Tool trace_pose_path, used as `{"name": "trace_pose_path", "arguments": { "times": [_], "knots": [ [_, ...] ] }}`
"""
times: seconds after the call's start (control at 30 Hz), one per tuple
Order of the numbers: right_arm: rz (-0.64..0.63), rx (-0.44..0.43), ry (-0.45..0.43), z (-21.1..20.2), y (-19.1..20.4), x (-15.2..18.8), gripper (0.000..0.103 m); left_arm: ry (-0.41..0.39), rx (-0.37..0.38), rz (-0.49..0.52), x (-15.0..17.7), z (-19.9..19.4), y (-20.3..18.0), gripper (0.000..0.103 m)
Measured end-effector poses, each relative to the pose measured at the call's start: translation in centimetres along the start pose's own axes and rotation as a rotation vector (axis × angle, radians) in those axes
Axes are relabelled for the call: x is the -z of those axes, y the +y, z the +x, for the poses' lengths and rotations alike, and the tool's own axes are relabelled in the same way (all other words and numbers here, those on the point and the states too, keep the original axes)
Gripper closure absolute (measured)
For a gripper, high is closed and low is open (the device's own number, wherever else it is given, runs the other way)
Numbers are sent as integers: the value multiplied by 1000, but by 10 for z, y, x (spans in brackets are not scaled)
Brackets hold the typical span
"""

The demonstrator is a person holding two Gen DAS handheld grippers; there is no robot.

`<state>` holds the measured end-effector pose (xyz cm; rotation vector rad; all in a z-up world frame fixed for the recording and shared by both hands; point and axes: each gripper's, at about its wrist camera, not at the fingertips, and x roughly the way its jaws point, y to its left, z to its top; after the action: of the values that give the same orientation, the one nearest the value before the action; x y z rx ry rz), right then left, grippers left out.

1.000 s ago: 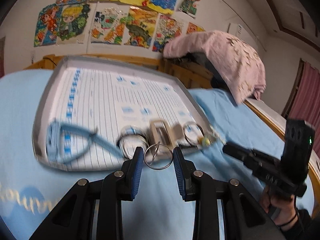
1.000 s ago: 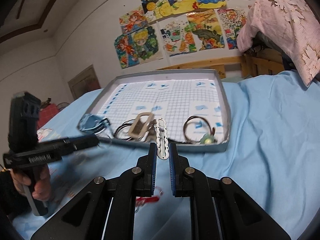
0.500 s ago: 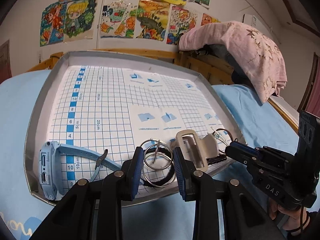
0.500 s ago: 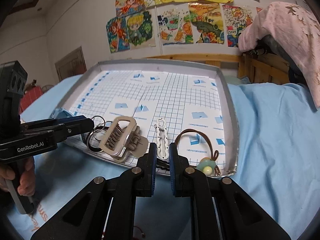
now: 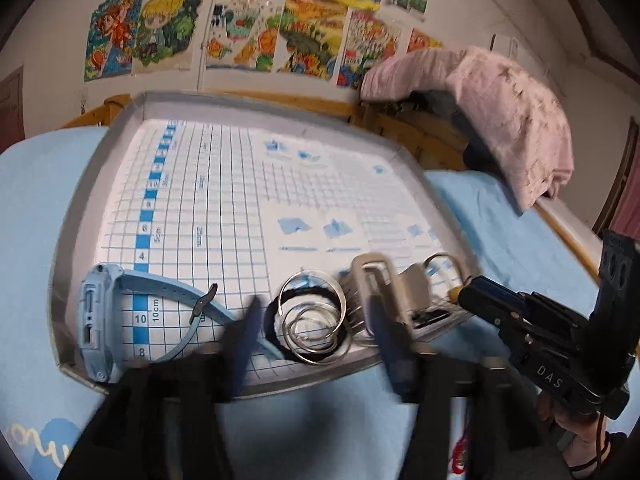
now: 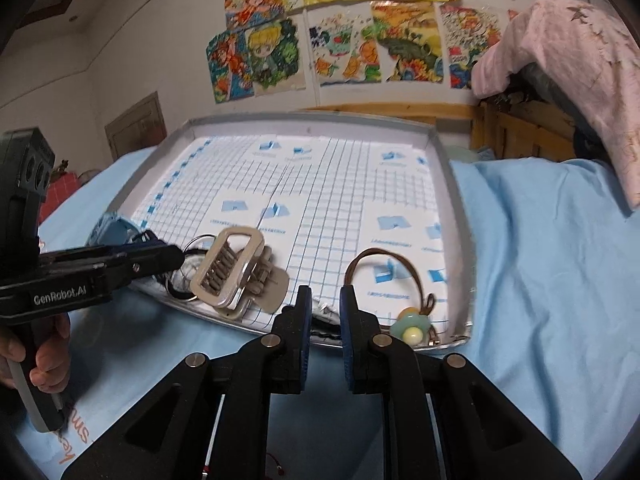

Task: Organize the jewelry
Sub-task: 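Open both tools and pull them back from the tray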

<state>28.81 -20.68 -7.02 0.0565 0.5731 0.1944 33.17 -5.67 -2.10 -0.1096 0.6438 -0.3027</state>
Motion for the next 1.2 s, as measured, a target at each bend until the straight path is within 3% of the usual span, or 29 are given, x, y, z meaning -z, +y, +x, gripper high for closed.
{"name": "trace_pose_path", "arguments": {
  "times": [0.07,0.17,0.23,0.3,0.37,0.57,0.77,1.2],
  "knots": [
    [11,14,-36,-12,-2,1,67,-50,-3,-5,1,-12,-2,31],
    [27,36,-102,-34,-5,1,65,-86,10,-7,3,-29,-6,28],
    [44,38,-149,-50,-6,1,61,-126,4,2,6,-43,-10,19],
    [48,37,-197,-67,-6,1,49,-183,-11,10,11,-63,-13,7],
    [35,37,-246,-87,-2,2,38,-226,-26,10,15,-79,-14,2],
    [18,24,-356,-138,17,12,12,-352,-69,0,34,-133,-19,0],
    [-12,4,-409,-177,37,28,2,-421,-100,5,56,-175,-23,0],
    [-41,38,-436,-241,51,79,2,-468,-188,77,109,-224,-46,0]
  ]
}}
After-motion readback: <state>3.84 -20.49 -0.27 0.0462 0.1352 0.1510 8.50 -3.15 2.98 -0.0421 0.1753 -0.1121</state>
